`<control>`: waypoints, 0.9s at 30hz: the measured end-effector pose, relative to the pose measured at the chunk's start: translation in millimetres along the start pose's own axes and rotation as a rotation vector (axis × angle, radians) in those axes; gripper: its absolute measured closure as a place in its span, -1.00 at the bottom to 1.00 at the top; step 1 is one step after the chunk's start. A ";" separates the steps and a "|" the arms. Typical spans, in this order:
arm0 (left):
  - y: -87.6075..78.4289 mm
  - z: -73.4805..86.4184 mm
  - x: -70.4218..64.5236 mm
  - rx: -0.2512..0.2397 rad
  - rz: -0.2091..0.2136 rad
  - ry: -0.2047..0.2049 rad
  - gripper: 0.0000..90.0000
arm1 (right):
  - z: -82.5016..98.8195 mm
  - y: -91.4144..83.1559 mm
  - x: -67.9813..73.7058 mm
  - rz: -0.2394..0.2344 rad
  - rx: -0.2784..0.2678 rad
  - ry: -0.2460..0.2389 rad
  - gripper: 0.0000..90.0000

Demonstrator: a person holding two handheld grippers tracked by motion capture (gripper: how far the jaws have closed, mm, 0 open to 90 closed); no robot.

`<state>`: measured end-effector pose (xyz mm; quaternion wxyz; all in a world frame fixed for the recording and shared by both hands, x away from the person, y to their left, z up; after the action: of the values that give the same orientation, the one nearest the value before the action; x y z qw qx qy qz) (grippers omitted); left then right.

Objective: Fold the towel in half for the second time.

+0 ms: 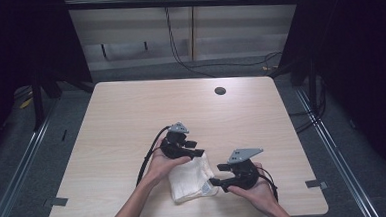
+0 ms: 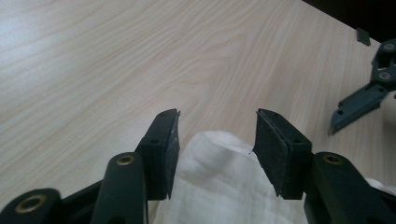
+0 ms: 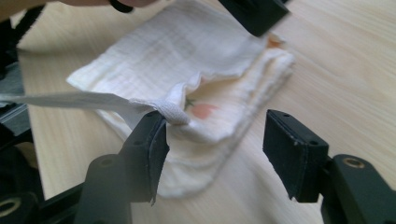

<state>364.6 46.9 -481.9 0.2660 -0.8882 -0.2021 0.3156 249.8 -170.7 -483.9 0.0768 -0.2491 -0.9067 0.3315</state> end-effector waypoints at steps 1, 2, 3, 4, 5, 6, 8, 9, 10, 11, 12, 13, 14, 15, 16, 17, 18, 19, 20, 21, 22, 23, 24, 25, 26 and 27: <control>-2.9 -1.4 -1.7 -0.002 -0.003 0.010 0.08 | 1.3 -1.8 -0.8 0.010 0.002 0.004 -0.11; -5.0 -2.0 -3.2 -0.008 -0.003 0.012 0.08 | 2.9 -4.4 -2.0 0.017 -0.002 0.011 -0.10; -6.5 -2.1 -4.3 -0.013 -0.001 0.014 0.07 | 3.7 -6.4 -3.1 0.024 -0.007 0.009 -0.07; -9.4 -2.2 -6.1 -0.010 -0.007 0.021 0.06 | 3.9 -8.0 -3.3 0.033 -0.008 0.018 -0.07; -10.7 -2.0 -7.2 -0.008 -0.008 0.026 0.05 | 4.2 -10.2 -4.4 0.039 -0.007 0.017 -0.04; -13.6 -1.8 -9.3 -0.004 -0.015 0.035 0.04 | 4.3 -11.5 -5.0 0.041 -0.003 0.017 -0.04; -17.6 -1.4 -12.0 -0.005 -0.013 0.040 0.04 | 6.0 -15.0 -6.9 0.050 0.003 0.020 -0.05; -20.0 -1.5 -13.2 -0.001 -0.018 0.050 0.04 | 7.7 -17.2 -8.5 0.057 0.006 0.027 -0.05; -21.9 -1.4 -14.4 -0.005 -0.014 0.054 0.03 | 9.1 -19.1 -10.1 0.065 0.007 0.030 -0.05; -23.9 -1.2 -15.5 -0.005 -0.011 0.060 0.03 | 10.4 -21.2 -11.8 0.073 0.005 0.036 -0.05; -26.7 -1.4 -16.3 0.002 -0.018 0.070 0.02 | 11.4 -23.0 -13.4 0.078 0.002 0.042 -0.05; -28.5 -1.4 -16.9 -0.002 -0.016 0.072 0.00 | 11.9 -24.8 -15.0 0.087 0.002 0.046 -0.05; -31.9 -1.5 -17.7 0.000 -0.017 0.076 0.00 | 12.4 -25.7 -16.5 0.089 -0.005 0.047 -0.06; -34.9 -1.2 -18.3 -0.001 -0.016 0.072 -0.01 | 12.5 -27.5 -18.5 0.096 -0.007 0.056 -0.06; -38.6 -0.9 -18.5 -0.005 -0.023 0.067 -0.01 | 12.5 -28.3 -20.3 0.099 -0.012 0.058 -0.06; -42.3 -0.3 -18.5 -0.004 -0.027 0.061 0.01 | 12.1 -29.6 -21.9 0.105 -0.013 0.062 -0.07; -47.4 0.7 -17.7 0.001 -0.024 0.061 0.01 | 11.4 -31.1 -23.6 0.111 -0.020 0.064 -0.06; -52.1 2.3 -16.7 -0.002 -0.026 0.063 0.04 | 10.5 -33.0 -25.3 0.116 -0.026 0.064 -0.06; -57.8 4.6 -15.6 -0.006 -0.028 0.060 0.05 | 9.4 -35.1 -27.1 0.117 -0.035 0.061 -0.07; -62.4 6.7 -14.4 -0.008 -0.031 0.062 0.03 | 7.8 -38.5 -29.4 0.115 -0.054 0.056 -0.07; -65.8 8.4 -13.7 -0.002 -0.033 0.067 0.02 | 6.4 -41.4 -31.6 0.116 -0.066 0.045 -0.07; -69.2 10.5 -13.5 -0.001 -0.040 0.070 0.01 | 5.3 -43.5 -33.2 0.120 -0.071 0.044 -0.08; -73.7 13.1 -12.3 0.001 -0.043 0.078 -0.02 | 4.4 -45.7 -35.1 0.124 -0.079 0.044 -0.08; -79.3 16.5 -11.4 -0.004 -0.050 0.083 -0.02 | 3.5 -48.6 -37.4 0.125 -0.089 0.046 -0.09; -83.7 19.3 -11.1 -0.016 -0.062 0.097 0.00 | 2.8 -51.9 -39.8 0.128 -0.101 0.050 -0.10; -86.9 21.0 -10.6 -0.021 -0.070 0.109 0.01 | 2.6 -54.2 -41.3 0.136 -0.105 0.054 -0.11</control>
<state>326.3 116.1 -438.8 0.2782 -0.8991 -0.2217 0.2552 262.9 -228.5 -450.1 0.0653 -0.3229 -0.9014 0.2809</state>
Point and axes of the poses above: each handheld gripper's, and its own axes: y roughly forward along the jaws, z roughly out of its underside, x roughly to its left, the point moved 1 cm from there along y, roughly forward along the jaws, and after that the axes turned 15 degrees about -y, right-handed, at the moved point
